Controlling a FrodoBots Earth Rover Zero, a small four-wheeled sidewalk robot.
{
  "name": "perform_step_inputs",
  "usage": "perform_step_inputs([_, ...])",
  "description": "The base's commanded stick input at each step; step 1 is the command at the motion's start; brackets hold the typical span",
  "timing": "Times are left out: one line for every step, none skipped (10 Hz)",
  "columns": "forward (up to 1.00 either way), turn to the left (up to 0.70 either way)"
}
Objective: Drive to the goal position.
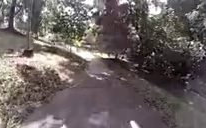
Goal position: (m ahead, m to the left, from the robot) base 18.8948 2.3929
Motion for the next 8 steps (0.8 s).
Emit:
perform_step_inputs([0.85,0.0])
perform_step_inputs([0.85,0.0])
perform_step_inputs([0.85,0.0])
perform_step_inputs([0.85,0.0])
perform_step_inputs([0.85,0.0])
perform_step_inputs([0.85,0.0])
perform_step_inputs([0.85,0.0])
perform_step_inputs([0.85,0.0])
